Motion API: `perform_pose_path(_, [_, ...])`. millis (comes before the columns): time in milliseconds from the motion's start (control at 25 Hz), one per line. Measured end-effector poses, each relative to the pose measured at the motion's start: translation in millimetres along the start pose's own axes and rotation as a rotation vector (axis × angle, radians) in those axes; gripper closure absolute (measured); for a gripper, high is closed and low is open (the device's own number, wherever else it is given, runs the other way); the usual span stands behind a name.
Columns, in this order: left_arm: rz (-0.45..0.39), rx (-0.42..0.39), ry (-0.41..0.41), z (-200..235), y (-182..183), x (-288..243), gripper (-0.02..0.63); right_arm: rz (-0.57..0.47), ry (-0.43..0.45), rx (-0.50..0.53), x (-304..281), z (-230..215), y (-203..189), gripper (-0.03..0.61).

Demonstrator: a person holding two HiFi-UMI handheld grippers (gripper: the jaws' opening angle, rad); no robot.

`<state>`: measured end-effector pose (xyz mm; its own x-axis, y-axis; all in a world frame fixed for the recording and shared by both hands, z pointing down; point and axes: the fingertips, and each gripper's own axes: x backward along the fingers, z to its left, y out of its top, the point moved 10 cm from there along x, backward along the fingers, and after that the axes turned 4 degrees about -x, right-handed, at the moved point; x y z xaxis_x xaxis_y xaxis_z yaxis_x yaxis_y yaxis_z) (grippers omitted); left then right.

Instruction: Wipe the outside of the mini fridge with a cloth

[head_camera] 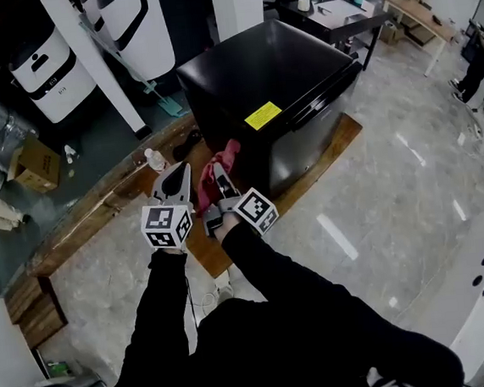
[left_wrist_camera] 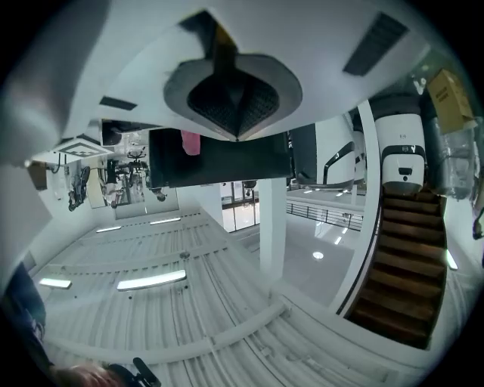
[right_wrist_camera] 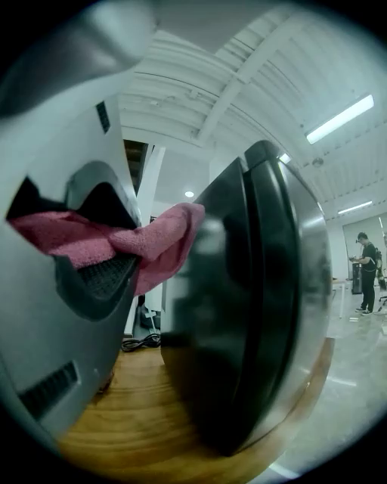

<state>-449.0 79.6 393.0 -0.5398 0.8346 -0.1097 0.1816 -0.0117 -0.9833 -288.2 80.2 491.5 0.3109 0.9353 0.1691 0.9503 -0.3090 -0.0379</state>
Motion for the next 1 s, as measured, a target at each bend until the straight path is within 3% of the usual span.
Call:
perform_pose_path(480, [0.044,0.071,-0.153,139.1,-88.8,-75.4,0.609,-0.003,-0.165,0.087,-128.7,-76.4,-54.3,0.479])
perform_pose_path(760, [0.095,0.095,-0.236,174.7,-131.5,-133.6,0.607,-0.014,-0.291,0.119,-180.2,-138.3,-48.8,0.480])
perform_pose_path(1000, [0.133,0.078,-0.301,189.0,-150.5,-167.2,0.609,-0.042,-0.365,0.065,-215.1,-182.5,-39.9,0.479])
